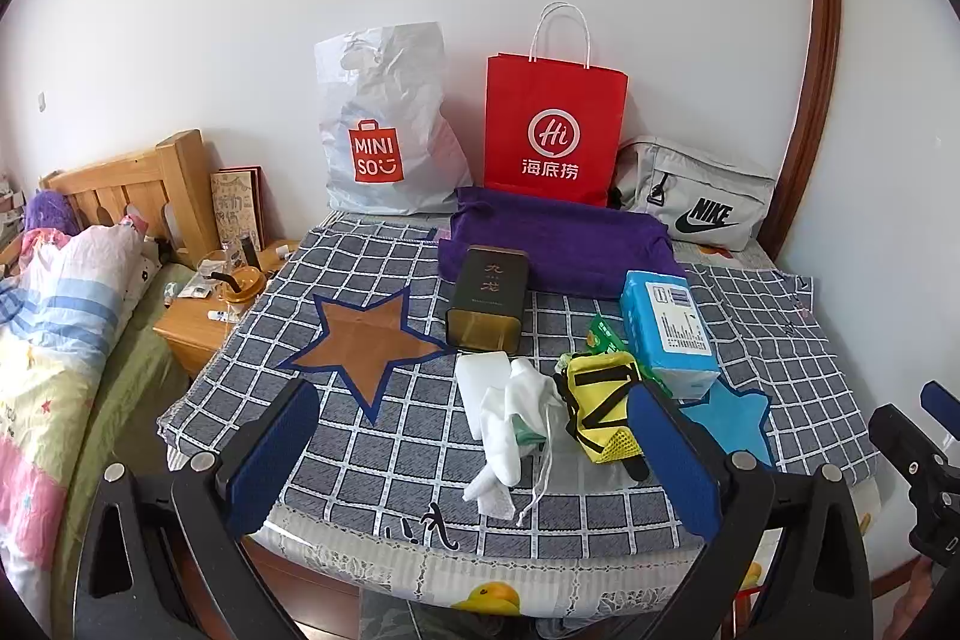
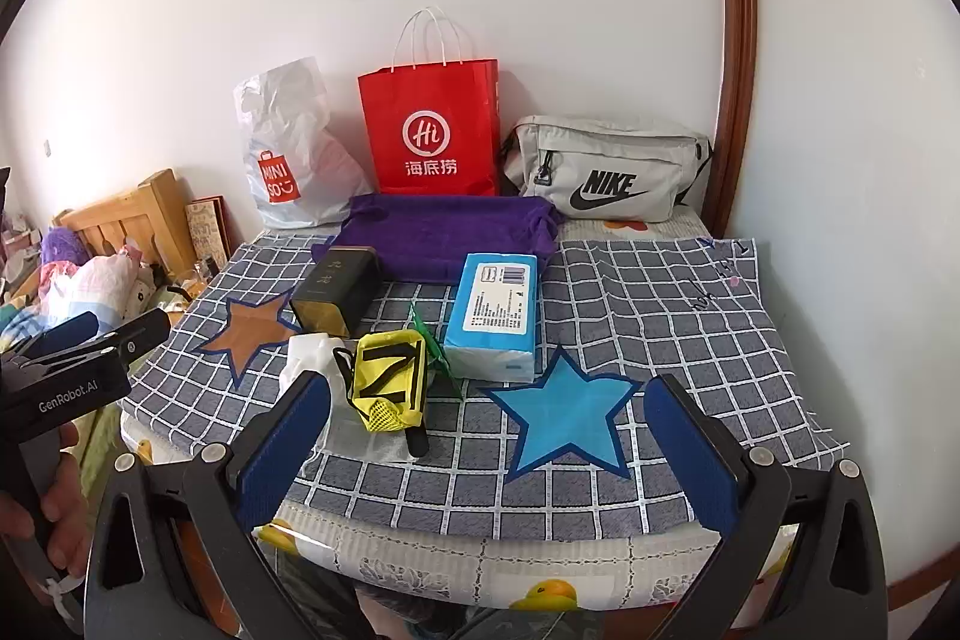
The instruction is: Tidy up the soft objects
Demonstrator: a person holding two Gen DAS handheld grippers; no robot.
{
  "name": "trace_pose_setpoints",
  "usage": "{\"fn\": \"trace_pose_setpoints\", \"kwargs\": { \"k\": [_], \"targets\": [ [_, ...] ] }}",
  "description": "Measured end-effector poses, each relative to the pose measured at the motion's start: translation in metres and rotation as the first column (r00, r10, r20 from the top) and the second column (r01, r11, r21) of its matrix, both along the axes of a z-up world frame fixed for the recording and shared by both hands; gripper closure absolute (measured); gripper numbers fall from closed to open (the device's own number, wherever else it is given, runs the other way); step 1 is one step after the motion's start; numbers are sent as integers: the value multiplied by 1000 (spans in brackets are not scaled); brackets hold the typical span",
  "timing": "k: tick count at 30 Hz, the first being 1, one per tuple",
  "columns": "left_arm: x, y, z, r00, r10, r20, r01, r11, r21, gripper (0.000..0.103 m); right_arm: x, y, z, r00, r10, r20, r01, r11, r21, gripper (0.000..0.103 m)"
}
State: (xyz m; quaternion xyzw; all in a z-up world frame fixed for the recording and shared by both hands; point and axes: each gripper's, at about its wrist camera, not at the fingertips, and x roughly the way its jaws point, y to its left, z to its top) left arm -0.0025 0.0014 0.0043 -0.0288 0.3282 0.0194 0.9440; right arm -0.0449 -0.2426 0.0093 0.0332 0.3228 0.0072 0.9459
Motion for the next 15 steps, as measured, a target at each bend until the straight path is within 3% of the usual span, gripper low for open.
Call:
{"fn": "trace_pose_setpoints", "kwargs": {
  "k": [15],
  "targets": [
    [-1, -1, -1, 1000, -4, 2, 4, 1000, 3, 0, -4, 1, 0, 1000, 8, 17, -8, 1000, 4, 0]
  ]
}}
